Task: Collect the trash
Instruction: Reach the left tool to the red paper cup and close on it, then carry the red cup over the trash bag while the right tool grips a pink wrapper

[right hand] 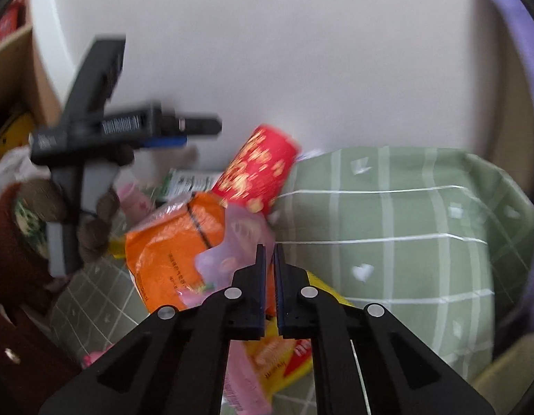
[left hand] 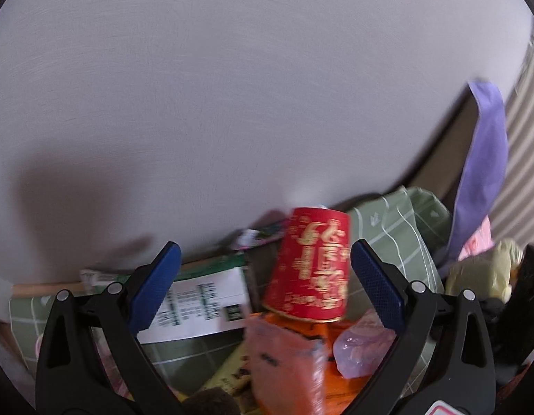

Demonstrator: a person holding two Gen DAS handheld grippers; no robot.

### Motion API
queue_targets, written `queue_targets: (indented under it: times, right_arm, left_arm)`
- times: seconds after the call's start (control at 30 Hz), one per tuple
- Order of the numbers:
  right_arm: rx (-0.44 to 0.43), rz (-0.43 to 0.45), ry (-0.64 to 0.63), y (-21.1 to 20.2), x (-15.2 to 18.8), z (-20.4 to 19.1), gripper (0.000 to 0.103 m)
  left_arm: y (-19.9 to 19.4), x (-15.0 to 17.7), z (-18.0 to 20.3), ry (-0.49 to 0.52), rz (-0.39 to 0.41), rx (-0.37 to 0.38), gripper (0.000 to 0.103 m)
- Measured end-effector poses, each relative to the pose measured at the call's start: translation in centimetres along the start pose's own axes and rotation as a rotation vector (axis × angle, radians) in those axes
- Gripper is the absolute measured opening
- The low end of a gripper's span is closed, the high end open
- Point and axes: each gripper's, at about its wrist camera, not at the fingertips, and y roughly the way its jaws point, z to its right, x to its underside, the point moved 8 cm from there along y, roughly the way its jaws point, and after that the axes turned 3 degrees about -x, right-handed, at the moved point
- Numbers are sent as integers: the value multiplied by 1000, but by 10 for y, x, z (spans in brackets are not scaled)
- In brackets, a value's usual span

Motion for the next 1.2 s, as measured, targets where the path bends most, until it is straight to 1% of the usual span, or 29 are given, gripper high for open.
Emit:
queue_targets:
  times: [0.07,0.1,0.13,0.2,0.23,0.3,0.37,0.4,0.43,0.47,0.5,0.53,0.63,0.67,0.7,0.73,0.87,0.97,1.0,1.03,1.07,1.1,1.13,1.17,1.2]
  right_arm:
    - [42,42,38,-20,0,10,7]
    - [62,55,51,-28,1,14,7]
    - [86,67,65,-37,3,19,7]
    - [115,79,98,-49,8,25,7]
    - [121,78,117,-53,11,28,7]
    - [117,73,148,-60,17,32,7]
    - [103,92,164,-62,21,27,8]
    - [89,115,167,-63,22,23,11]
    - [69,128,165,-61,22,18,16]
    - [53,122,164,-57,24,12,34]
    - [37,108,162,-55,26,8,59]
    - [25,87,155,-50,29,5,65]
    - [19,15,124,-34,33,-1,65]
    - [11,3,114,-31,33,-4,63]
    - [7,1,108,-30,33,-5,56]
    - [9,5,103,-27,30,-5,54]
    - [5,11,114,-4,14,1,54]
    - [6,-23,115,18,7,3,54]
    - [-2,-36,114,24,7,2,51]
    - [-12,-49,114,31,8,2,46]
    - [-29,-64,112,38,9,2,25]
    - [-49,-83,110,43,10,0,14]
    - [-45,-101,103,47,11,-1,13]
    - [-29,-91,80,44,9,-4,8]
    - [-22,-79,56,40,6,-7,6]
  left_arm:
    - [11,1,16,48,-31,9,93]
    - [15,2,21,59,-44,12,91]
    - [22,3,28,69,-67,19,86]
    - [36,6,38,75,-118,37,79]
    - [41,6,40,70,-135,41,76]
    - [47,6,41,54,-156,36,73]
    - [52,6,42,33,-182,54,69]
    - [53,6,42,29,-189,60,60]
    - [50,7,41,25,-193,67,55]
    - [46,7,40,20,-186,72,55]
    - [42,6,39,15,-175,76,55]
    - [36,6,39,6,-161,84,54]
    - [9,5,35,-19,-100,112,54]
    - [1,5,33,-22,-80,113,54]
    - [-9,4,31,-27,-54,113,54]
    - [-18,3,26,-33,-34,112,54]
    - [-41,-5,18,-54,37,98,54]
    - [-53,-10,13,-42,68,75,54]
    - [-58,-11,11,-36,80,67,55]
    - [-60,-12,10,-34,84,63,55]
    - [-62,-13,10,-32,90,59,55]
    - [-63,-13,11,-31,93,58,55]
    - [-62,-12,14,-27,96,54,55]
    - [-63,-12,14,-22,101,48,55]
    - [-66,-13,15,-13,109,41,55]
